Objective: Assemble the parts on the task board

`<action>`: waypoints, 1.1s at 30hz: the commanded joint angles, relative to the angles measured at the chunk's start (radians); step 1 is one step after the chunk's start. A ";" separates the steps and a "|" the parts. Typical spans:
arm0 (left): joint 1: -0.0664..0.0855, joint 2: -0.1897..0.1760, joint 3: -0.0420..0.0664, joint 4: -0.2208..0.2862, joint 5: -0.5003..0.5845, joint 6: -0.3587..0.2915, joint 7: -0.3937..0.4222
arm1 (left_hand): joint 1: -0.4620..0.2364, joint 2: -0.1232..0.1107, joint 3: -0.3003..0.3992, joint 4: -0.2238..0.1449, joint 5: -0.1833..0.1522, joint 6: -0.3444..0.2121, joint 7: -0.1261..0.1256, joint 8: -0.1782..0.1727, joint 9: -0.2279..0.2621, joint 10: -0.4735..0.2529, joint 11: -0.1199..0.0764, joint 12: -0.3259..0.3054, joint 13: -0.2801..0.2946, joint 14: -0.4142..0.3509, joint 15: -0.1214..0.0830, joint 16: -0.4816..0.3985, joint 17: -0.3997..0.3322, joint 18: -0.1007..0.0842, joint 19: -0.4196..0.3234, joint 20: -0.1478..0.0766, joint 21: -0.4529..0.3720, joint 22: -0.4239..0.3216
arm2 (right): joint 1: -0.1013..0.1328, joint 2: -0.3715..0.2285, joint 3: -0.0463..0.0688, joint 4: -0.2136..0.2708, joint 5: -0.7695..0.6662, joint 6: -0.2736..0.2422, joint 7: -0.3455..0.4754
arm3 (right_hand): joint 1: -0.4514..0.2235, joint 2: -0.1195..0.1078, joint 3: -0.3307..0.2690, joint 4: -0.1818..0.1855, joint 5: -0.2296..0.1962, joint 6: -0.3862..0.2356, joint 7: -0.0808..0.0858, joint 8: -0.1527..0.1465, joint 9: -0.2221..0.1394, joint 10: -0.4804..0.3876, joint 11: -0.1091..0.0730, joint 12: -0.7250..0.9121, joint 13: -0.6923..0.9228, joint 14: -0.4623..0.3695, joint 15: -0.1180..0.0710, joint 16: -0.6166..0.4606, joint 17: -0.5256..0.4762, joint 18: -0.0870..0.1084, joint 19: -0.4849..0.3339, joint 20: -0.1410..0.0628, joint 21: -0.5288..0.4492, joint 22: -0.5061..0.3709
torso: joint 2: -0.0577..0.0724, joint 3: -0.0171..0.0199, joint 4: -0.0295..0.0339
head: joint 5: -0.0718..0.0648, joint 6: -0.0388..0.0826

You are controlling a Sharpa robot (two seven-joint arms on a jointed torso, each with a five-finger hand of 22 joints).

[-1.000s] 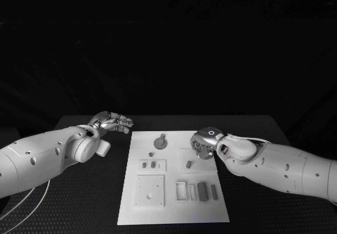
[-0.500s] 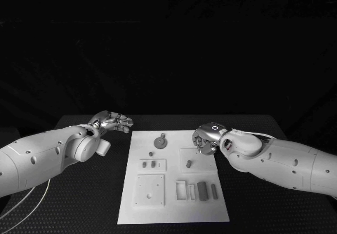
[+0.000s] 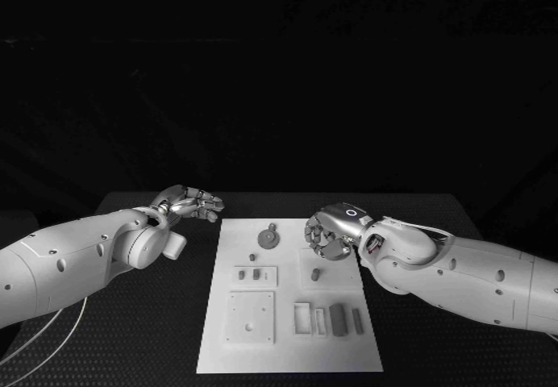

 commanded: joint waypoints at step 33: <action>0.003 0.021 0.001 -0.015 0.003 0.000 0.011 | 0.002 0.005 -0.007 0.002 -0.005 -0.003 0.000 0.005 0.000 0.002 -0.001 0.005 -0.002 0.009 -0.001 -0.009 0.007 0.001 0.009 -0.003 -0.005 -0.001 | -0.112 0.182 -0.050 0.014 -0.032 0.041 0.039 | 0.040 0.052 0.006 0.001 0.005 0.004 0.000 0.002 0.005 0.004 0.000 -0.001 0.003 0.000 -0.011 0.005 -0.002 0.014 0.010 -0.002 0.004 0.020 | 0.001 -0.0011 0.0036 | 0.093 -0.039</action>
